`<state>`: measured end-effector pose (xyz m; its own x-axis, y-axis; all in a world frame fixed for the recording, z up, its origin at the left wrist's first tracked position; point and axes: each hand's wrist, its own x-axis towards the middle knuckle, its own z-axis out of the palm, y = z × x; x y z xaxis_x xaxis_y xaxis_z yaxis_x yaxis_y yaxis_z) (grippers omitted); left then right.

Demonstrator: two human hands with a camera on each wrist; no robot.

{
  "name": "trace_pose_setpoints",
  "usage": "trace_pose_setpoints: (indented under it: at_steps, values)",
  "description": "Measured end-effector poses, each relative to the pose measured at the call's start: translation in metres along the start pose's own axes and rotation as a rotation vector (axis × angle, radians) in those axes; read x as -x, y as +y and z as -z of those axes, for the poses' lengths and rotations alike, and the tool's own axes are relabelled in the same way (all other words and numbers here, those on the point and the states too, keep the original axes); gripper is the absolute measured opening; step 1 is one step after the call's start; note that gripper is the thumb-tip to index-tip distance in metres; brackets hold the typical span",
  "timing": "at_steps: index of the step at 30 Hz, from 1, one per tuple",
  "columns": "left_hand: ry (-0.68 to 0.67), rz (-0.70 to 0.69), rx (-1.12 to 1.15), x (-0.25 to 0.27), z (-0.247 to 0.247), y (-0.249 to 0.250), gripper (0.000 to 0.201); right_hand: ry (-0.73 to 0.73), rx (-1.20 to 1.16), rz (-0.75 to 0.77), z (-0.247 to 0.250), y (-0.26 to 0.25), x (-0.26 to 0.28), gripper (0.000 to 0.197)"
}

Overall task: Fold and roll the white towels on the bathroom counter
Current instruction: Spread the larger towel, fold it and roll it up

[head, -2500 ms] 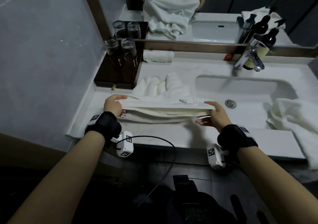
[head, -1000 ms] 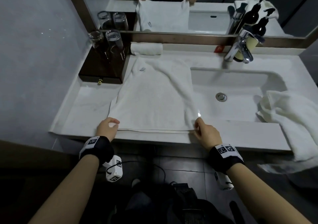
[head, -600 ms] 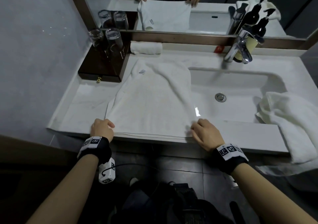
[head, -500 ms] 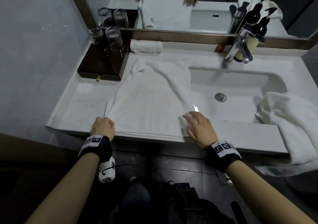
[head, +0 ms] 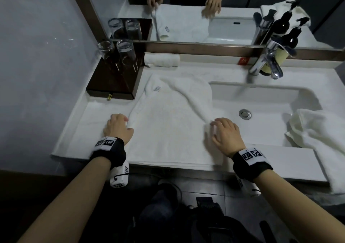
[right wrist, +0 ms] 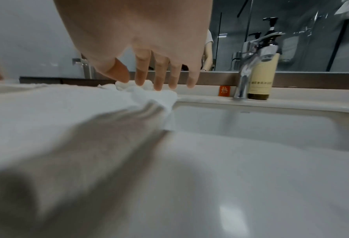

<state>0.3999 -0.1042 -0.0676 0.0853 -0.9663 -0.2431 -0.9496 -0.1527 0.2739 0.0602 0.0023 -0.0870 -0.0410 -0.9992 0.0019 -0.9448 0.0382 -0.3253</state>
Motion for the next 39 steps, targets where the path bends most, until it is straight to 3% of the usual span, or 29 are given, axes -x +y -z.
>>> trace_pose_setpoints:
  at_steps: [8, 12, 16, 19, 22, 26, 29, 32, 34, 36, 39]
  values:
    - [-0.228, -0.151, 0.115, -0.070, -0.001, 0.036, 0.060, -0.143, -0.212, -0.023, -0.013, -0.065, -0.083, 0.035]
    - [-0.293, -0.184, 0.187, -0.101, -0.001, 0.046, 0.059, -0.181, -0.422, -0.090, -0.021, -0.099, -0.128, 0.034]
    - [-0.325, -0.268, 0.207, -0.114, -0.003, 0.050, 0.071, -0.237, -0.688, -0.303, -0.031, -0.123, -0.168, 0.051]
    - [-0.368, -0.438, 0.246, -0.110, -0.007, 0.050, 0.063, -0.190, -0.903, -0.465, -0.040, -0.133, -0.188, 0.069]
    - [-0.467, -0.562, 0.272, -0.105, -0.010, 0.049, 0.057, -0.148, -0.907, -0.514, -0.048, -0.135, -0.201, 0.084]
    - [-0.563, -0.508, 0.486, -0.108, -0.004, 0.043, 0.053, -0.119, -0.970, -0.578, -0.057, -0.134, -0.205, 0.083]
    - [-0.540, -0.496, 0.612, -0.108, 0.000, 0.041, 0.047, -0.164, -0.917, -0.540, -0.058, -0.135, -0.208, 0.037]
    - [-0.337, -0.454, 0.551, -0.115, 0.001, 0.042, 0.041, -0.195, -0.850, -0.508, -0.057, -0.137, -0.209, 0.003]
    - [-0.318, -0.352, 0.493, -0.123, 0.001, 0.045, 0.038, -0.135, -0.842, -0.544, -0.055, -0.134, -0.208, 0.011]
    - [-0.439, -0.260, 0.453, -0.129, 0.000, 0.048, 0.039, -0.091, -0.855, -0.600, -0.051, -0.129, -0.204, 0.015]
    - [-0.478, -0.277, 0.298, -0.134, -0.004, 0.051, 0.035, -0.021, -0.944, -0.693, -0.041, -0.116, -0.193, 0.036]
